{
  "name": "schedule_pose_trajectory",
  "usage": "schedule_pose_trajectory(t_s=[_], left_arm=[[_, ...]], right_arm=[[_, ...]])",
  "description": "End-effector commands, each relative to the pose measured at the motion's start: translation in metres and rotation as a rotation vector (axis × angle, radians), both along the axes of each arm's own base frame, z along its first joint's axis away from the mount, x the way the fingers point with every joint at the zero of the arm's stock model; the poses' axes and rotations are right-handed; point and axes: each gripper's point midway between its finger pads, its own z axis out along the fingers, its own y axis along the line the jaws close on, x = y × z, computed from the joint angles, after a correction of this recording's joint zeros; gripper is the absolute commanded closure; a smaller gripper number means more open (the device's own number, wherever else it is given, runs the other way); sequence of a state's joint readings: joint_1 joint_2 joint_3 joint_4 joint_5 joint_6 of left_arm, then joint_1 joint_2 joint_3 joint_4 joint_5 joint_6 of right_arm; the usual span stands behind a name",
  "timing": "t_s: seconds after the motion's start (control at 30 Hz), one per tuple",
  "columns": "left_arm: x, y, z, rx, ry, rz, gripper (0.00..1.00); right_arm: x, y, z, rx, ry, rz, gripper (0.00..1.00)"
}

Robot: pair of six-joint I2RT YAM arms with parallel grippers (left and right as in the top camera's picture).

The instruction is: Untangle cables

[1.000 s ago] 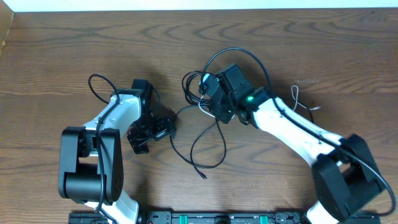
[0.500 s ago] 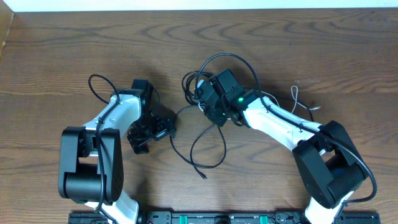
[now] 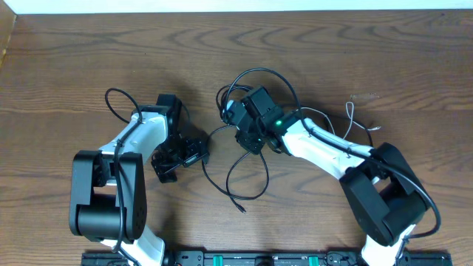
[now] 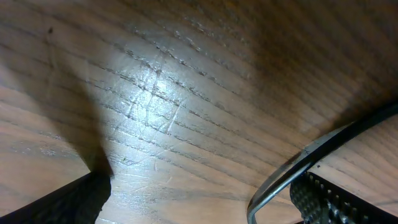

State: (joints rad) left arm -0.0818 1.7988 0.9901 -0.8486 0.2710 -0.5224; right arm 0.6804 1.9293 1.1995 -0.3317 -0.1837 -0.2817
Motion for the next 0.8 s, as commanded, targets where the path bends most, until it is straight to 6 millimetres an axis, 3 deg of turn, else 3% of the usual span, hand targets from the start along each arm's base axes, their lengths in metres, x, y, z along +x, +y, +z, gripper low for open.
schedule_pose_trajectory(t_s=[0.0, 0.13, 0.17, 0.23, 0.4, 0.53, 0.77], left_arm=[[-0.002, 0.006, -0.009, 0.028, 0.006, -0.033, 0.02], [-0.002, 0.006, -0.009, 0.029, 0.006, -0.033, 0.02], [-0.002, 0.006, -0.009, 0.028, 0.006, -0.033, 0.02], [-0.002, 0.006, -0.009, 0.028, 0.006, -0.033, 0.02], [-0.002, 0.006, -0.009, 0.029, 0.006, -0.033, 0.02], [-0.002, 0.006, -0.009, 0.028, 0.006, -0.033, 0.02], [-0.002, 0.006, -0.009, 0.029, 0.006, -0.033, 0.02]], right_arm=[[0.0, -0.004, -0.016, -0.048, 0.0, 0.003, 0.67], [0.003, -0.008, -0.021, -0.074, -0.008, -0.012, 0.73], [0.003, -0.007, -0.02, -0.07, -0.006, -0.013, 0.85], [0.002, -0.004, -0.019, -0.058, -0.003, -0.005, 0.97], [-0.006, 0.01, -0.012, 0.019, 0.03, 0.037, 0.99], [-0.003, 0.017, 0.019, 0.112, 0.041, -0.011, 0.99], [-0.005, 0.004, 0.074, 0.162, -0.001, -0.047, 0.99]])
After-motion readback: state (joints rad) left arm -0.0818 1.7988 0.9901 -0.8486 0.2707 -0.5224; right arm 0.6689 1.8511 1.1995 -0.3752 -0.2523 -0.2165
